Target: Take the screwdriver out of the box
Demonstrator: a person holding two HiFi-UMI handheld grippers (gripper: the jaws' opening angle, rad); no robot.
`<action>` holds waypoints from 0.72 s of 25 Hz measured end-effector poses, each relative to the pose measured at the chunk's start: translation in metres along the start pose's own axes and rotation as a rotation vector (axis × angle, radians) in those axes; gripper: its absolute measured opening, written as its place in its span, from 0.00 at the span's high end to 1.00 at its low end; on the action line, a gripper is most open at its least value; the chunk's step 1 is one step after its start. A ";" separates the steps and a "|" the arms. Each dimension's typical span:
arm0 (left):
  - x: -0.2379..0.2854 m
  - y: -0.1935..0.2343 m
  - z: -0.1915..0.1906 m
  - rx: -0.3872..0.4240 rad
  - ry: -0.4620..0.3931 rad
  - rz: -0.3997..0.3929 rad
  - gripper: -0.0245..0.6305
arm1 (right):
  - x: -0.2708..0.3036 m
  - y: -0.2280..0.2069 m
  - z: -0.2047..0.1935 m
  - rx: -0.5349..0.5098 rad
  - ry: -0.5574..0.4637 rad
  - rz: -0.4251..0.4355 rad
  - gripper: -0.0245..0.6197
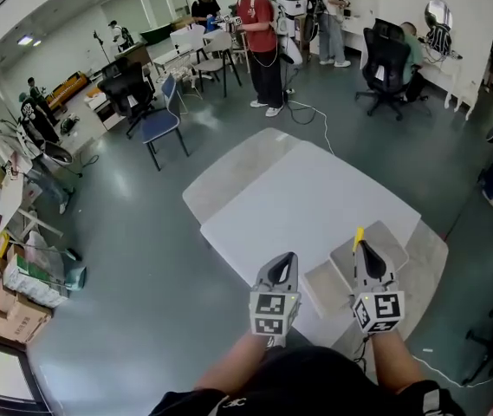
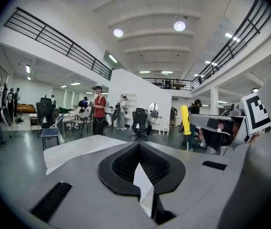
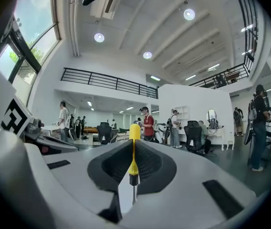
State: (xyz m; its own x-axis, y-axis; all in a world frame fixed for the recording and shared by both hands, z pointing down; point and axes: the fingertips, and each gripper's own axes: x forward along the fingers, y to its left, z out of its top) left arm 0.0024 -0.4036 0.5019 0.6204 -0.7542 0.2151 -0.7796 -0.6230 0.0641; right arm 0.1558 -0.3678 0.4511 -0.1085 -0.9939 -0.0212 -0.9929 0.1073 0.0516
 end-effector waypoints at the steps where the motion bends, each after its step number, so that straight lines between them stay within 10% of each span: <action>1: 0.002 -0.003 0.000 0.003 0.000 -0.007 0.96 | -0.004 -0.004 -0.001 0.005 -0.002 -0.014 0.93; 18: 0.002 -0.014 0.002 0.016 0.000 -0.031 0.95 | -0.016 -0.005 -0.004 0.048 0.004 -0.024 0.93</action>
State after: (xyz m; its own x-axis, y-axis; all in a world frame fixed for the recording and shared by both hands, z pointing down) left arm 0.0145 -0.3966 0.4999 0.6441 -0.7345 0.2137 -0.7586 -0.6492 0.0552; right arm 0.1626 -0.3525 0.4550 -0.0846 -0.9963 -0.0177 -0.9964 0.0846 0.0033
